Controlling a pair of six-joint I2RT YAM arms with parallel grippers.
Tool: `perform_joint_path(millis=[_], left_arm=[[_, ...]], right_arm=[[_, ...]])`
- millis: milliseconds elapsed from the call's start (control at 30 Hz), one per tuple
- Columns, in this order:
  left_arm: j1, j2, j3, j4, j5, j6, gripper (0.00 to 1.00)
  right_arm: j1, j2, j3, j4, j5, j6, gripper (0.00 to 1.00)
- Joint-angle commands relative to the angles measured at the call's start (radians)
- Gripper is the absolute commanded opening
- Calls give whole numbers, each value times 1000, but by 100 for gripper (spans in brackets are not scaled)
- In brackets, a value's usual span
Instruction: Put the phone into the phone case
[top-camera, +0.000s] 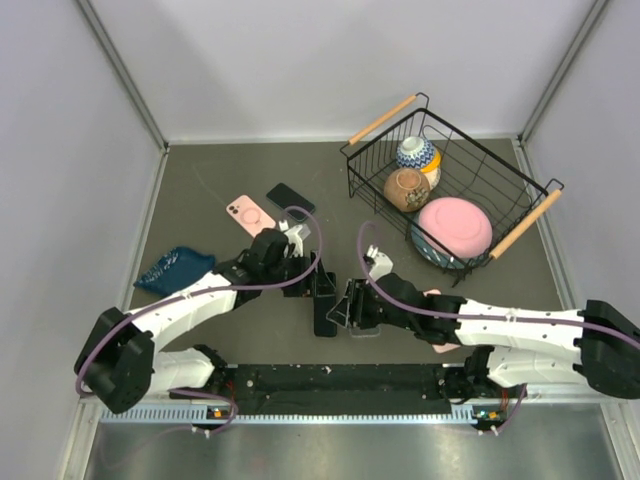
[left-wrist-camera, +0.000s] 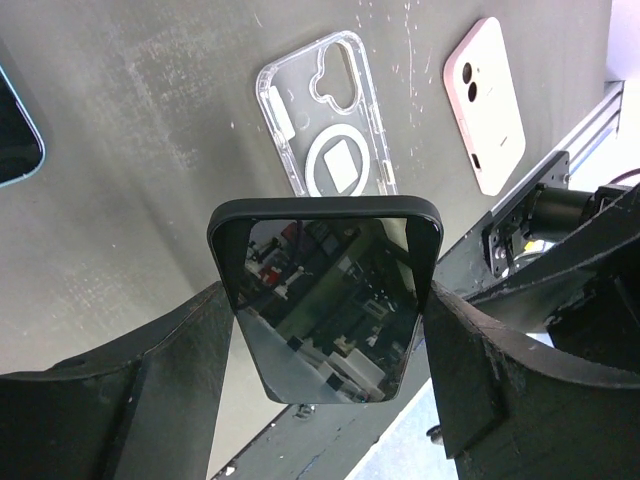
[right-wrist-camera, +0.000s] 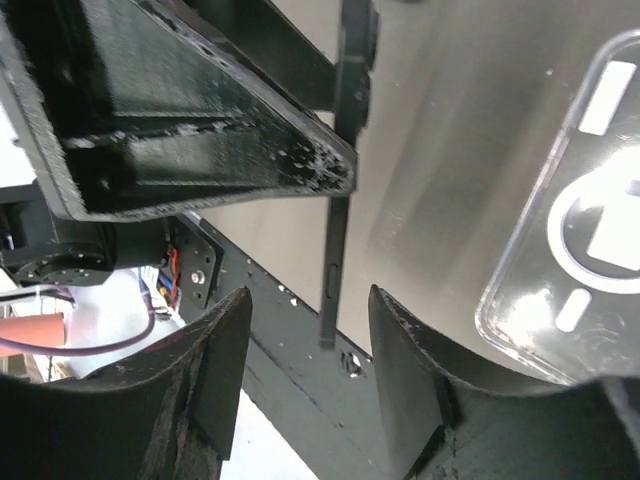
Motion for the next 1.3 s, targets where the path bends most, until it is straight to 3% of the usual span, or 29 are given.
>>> perform_joint_path(millis=[0, 133, 300, 433, 533, 600, 667, 700, 800, 1000, 1267], left_arm=[[0, -56, -29, 113, 34, -87, 49], [0, -84, -63, 169, 49, -130, 49], [2, -99, -93, 217, 48, -164, 49], [2, -96, -99, 231, 60, -178, 49], [0, -101, -96, 223, 68, -164, 59], [2, -111, -89, 203, 68, -133, 69], [2, -128, -83, 186, 54, -98, 72], [2, -136, -80, 153, 46, -87, 81], [2, -164, -61, 105, 3, -34, 86], [0, -191, -43, 61, -3, 48, 87], [0, -86, -47, 93, -14, 80, 75]], right_arm=[[30, 52, 85, 48, 46, -14, 48], [34, 75, 85, 45, 74, 3, 36], [34, 91, 85, 37, 103, 6, 29], [34, 114, 90, 33, 103, 3, 11], [34, 117, 93, 28, 106, 1, 0], [34, 112, 94, 13, 124, 5, 0], [34, 88, 96, -27, 143, 2, 0], [34, 79, 97, -45, 152, 0, 0], [29, 19, 113, -165, 195, -6, 0], [-38, -87, 137, -366, 164, -49, 0], [-196, -133, 110, -418, 69, -87, 0]])
